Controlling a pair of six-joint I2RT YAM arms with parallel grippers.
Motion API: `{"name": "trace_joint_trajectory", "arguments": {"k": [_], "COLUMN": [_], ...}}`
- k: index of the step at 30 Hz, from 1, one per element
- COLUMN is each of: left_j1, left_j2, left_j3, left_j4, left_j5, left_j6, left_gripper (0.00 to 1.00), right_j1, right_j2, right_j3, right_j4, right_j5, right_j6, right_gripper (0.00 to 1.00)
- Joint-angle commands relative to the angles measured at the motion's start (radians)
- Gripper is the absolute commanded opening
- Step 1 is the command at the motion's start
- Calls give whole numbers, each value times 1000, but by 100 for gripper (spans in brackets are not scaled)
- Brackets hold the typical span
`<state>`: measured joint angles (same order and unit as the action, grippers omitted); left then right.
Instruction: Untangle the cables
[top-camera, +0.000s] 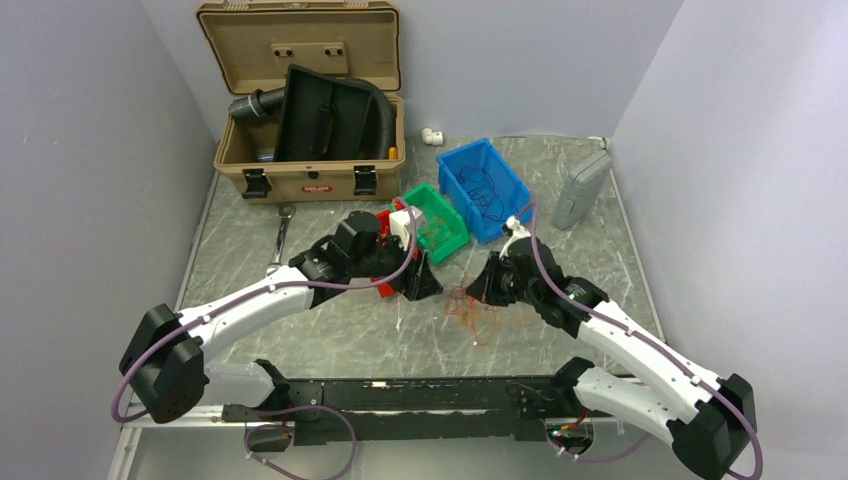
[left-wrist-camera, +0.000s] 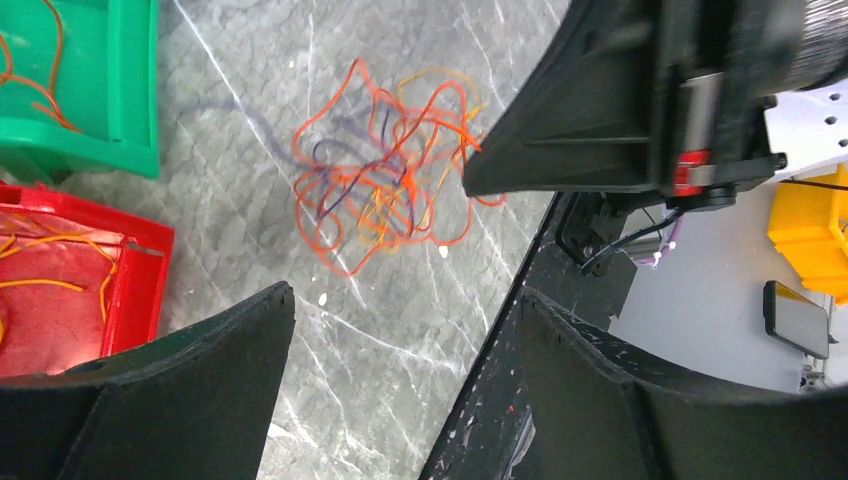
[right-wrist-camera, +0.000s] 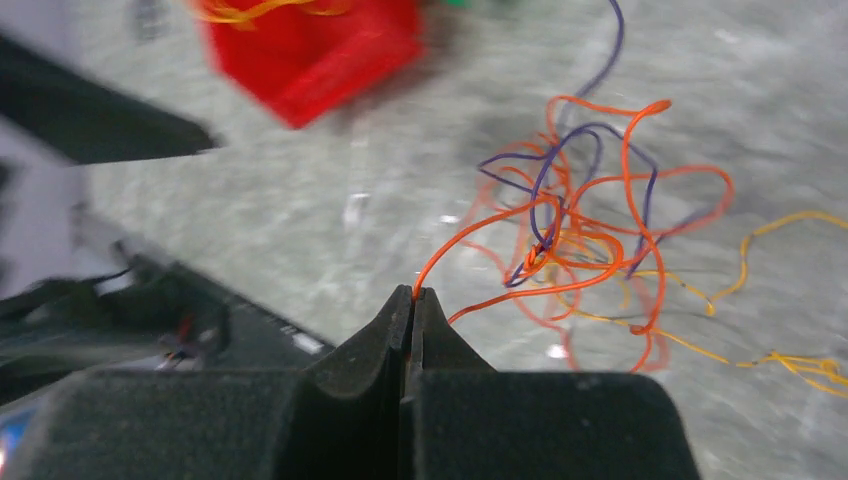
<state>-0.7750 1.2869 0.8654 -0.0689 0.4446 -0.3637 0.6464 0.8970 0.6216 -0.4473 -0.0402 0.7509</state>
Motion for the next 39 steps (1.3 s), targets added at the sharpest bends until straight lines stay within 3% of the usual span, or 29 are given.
{"name": "trace_joint_trajectory", "arguments": {"k": [1,7,14,23,28,33,39], "left_j1": [-5,-5,-4,-50,-111,-117,-123], "left_j2": [-59,-25,81,316,410,455,404], "left_j3": [-8,30,69,106,130,58,-65], "left_j4": [86,75,156,336,350,447,485], "left_j5": [27,12,12,80,48,57,26], "left_j6": [11,31,-27,-153,-182,-241,-258], "left_gripper": [84,83,83,75,59,37,28], "right_j1": [27,26,25,25,23,24,25], "right_j2": [-11,-25,-64,-62,-23,-8,-11], "right_j3": [205,430,515,701,918,1098,1204], "right_j4": [18,-94,-10,36,-33,-94,-122], "right_j5": [-154,-185,-324,-314,-184,13,247], "right_j6": [-79,-139,-81,-41,-91,-172,-258], "right_gripper": [0,0,0,0,0,0,0]}}
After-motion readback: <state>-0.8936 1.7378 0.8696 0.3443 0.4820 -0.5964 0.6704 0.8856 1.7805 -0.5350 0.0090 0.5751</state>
